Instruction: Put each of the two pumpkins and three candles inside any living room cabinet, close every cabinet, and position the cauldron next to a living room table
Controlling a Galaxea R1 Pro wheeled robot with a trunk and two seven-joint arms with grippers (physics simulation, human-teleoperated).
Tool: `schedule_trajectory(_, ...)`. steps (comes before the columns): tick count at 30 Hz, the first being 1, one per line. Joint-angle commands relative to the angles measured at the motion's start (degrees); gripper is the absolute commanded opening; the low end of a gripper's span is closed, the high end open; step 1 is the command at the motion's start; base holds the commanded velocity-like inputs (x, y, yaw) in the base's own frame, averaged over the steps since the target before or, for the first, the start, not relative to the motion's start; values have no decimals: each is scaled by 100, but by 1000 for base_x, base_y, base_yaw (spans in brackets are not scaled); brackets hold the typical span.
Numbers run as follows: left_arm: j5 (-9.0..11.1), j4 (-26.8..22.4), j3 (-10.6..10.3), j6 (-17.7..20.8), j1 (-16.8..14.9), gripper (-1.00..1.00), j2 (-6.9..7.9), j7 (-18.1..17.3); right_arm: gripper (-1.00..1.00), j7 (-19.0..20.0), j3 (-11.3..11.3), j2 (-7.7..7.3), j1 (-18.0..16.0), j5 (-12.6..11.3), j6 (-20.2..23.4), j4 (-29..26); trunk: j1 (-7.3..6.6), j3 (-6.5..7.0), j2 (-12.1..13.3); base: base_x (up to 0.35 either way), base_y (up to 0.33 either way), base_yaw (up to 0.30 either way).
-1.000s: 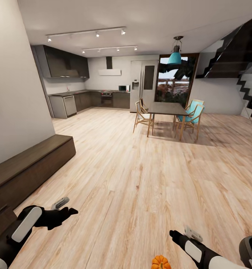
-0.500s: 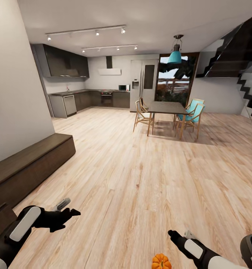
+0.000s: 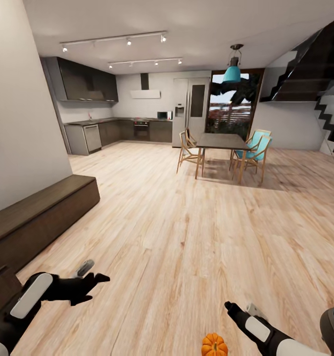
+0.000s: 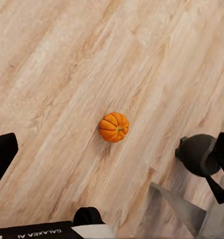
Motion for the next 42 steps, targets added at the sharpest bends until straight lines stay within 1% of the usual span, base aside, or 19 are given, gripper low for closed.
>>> schedule_trajectory(1,204,-2,-29,9,-1,100,49,-51,100,-27,44,-4,-2,-40,7,-16,22,-24,-45,0,0,0)
schedule_trajectory(3,376,1,-74,16,2,100,186,-274,100,27,41,-8,-2,-41,15,-16,66,-60,-125,0,0,0)
schedule_trajectory(5,458,7,-93,23,13,100,283,-625,100,177,39,-17,3,-47,43,-16,110,-96,-205,0,0,0)
schedule_trajectory(7,502,15,-101,26,35,100,348,-1143,100,382,39,-18,5,-45,66,-16,154,-132,-285,0,0,0)
schedule_trajectory(8,517,22,-104,28,53,100,383,-1557,100,497,39,-18,8,-43,78,-16,176,-150,-325,0,0,0)
schedule_trajectory(11,529,26,-114,33,56,100,425,-2266,100,583,39,-12,13,-41,87,-13,242,-204,-446,0,0,0)
schedule_trajectory(13,531,28,-124,35,59,100,512,-2603,100,599,38,-11,14,-41,89,-9,286,-240,-526,0,0,0)
schedule_trajectory(16,532,29,-150,34,62,100,614,-2909,100,603,38,-10,15,-41,86,-1,352,-294,-646,0,0,0)
schedule_trajectory(18,532,29,-170,35,63,100,647,-3082,100,602,38,-6,15,-41,83,76,396,-329,-726,0,0,0)
schedule_trajectory(23,533,28,-238,37,65,100,658,-3166,100,607,38,-2,15,-43,14,173,505,-419,-927,0,0,0)
schedule_trajectory(28,540,16,-259,38,65,100,650,-3206,100,610,38,-7,16,-51,-1,185,615,-509,-1127,0,0,0)
schedule_trajectory(31,541,19,-354,38,64,100,647,-3383,100,607,33,-9,20,-58,3,191,681,-563,-1248,0,0,0)
schedule_trajectory(34,541,20,-453,34,65,100,651,-3578,100,609,31,-8,23,-115,5,191,747,-617,-1368,0,0,0)
schedule_trajectory(36,541,22,-492,34,62,100,657,-3702,100,610,30,-8,24,-209,0,191,791,-653,-1448,0,0,0)
schedule_trajectory(42,541,24,-517,33,62,100,660,-3768,100,613,30,-3,24,-257,-3,194,923,-760,-1689,0,0,0)
